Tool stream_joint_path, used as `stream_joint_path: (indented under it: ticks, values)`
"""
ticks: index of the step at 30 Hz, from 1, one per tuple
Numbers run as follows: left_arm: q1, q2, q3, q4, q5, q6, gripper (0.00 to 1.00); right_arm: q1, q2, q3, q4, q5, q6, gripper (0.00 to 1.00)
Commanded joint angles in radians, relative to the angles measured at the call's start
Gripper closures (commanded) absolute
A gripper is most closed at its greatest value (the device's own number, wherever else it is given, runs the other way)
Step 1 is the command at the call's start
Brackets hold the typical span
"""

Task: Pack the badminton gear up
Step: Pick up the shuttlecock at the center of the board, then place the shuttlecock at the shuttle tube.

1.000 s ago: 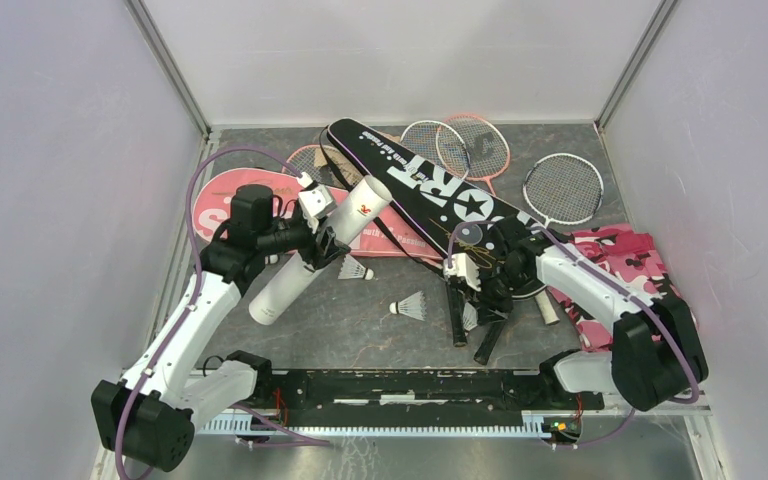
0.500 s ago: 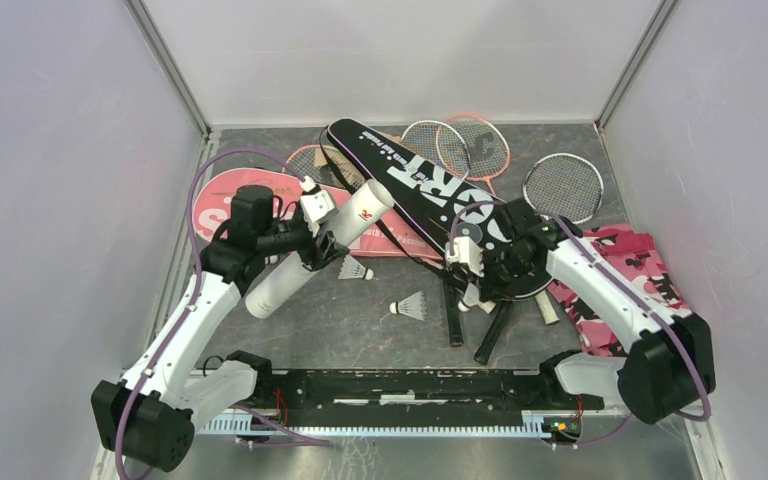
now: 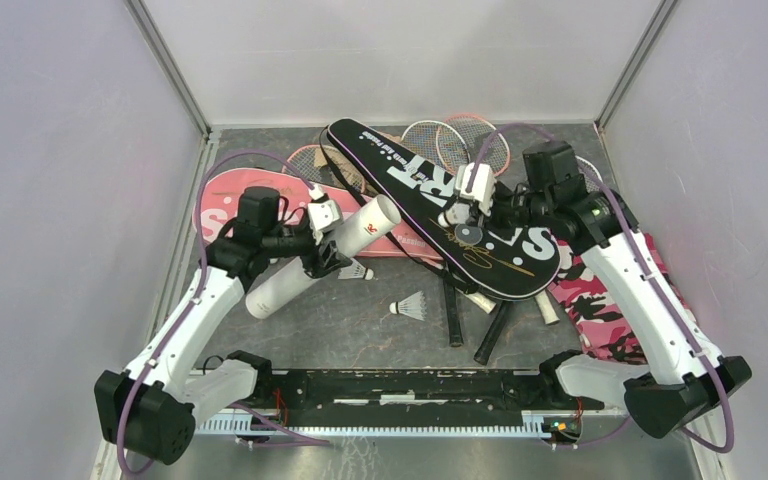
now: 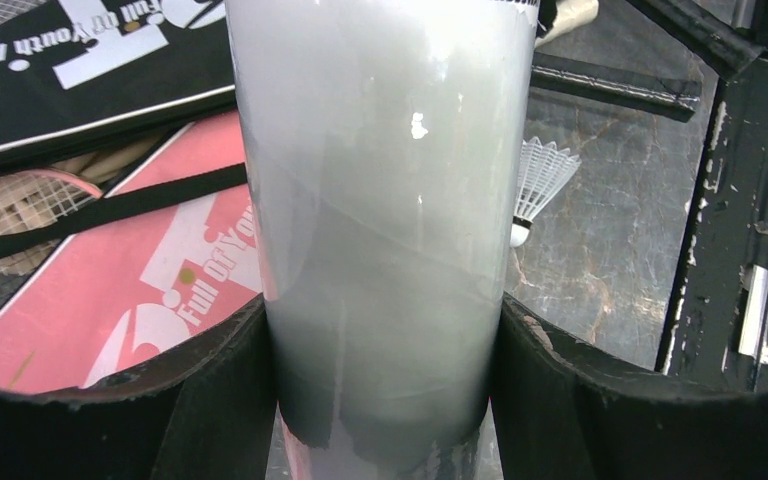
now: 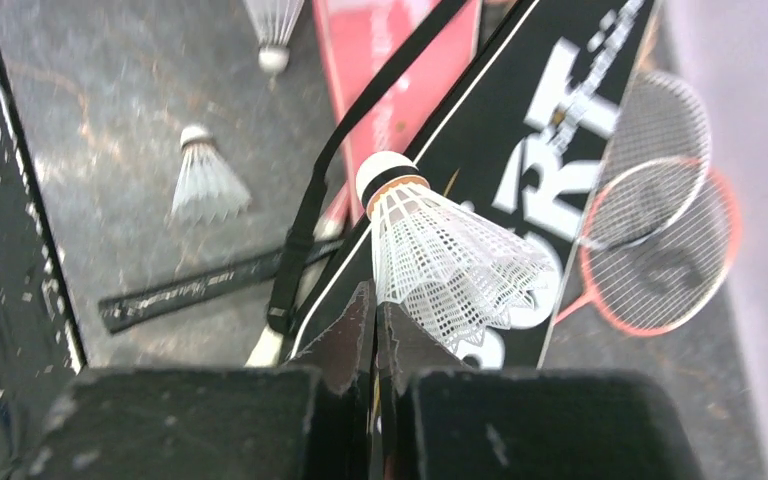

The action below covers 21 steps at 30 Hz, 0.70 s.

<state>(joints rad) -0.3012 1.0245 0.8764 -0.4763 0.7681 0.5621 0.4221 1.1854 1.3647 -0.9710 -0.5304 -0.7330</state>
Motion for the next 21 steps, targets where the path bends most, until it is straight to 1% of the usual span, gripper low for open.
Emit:
stream_joint_path:
  ticks: [1,8,12,21]
  values:
    - [-0.013,0.009,0.022,-0.028,0.047,0.080,0.60,0.033,0.022,0.115,0.114,-0.033,0.096,1.00]
    - [-0.042,0.021,0.018,-0.030,0.021,0.088,0.60,0.117,0.070,0.154,0.159,-0.041,0.134,1.00]
    - [-0.055,0.033,0.022,-0.031,0.013,0.087,0.60,0.171,0.102,0.174,0.157,-0.057,0.130,1.00]
    - [-0.078,0.041,0.028,-0.031,-0.002,0.078,0.60,0.337,0.220,0.184,0.136,-0.077,0.086,1.00]
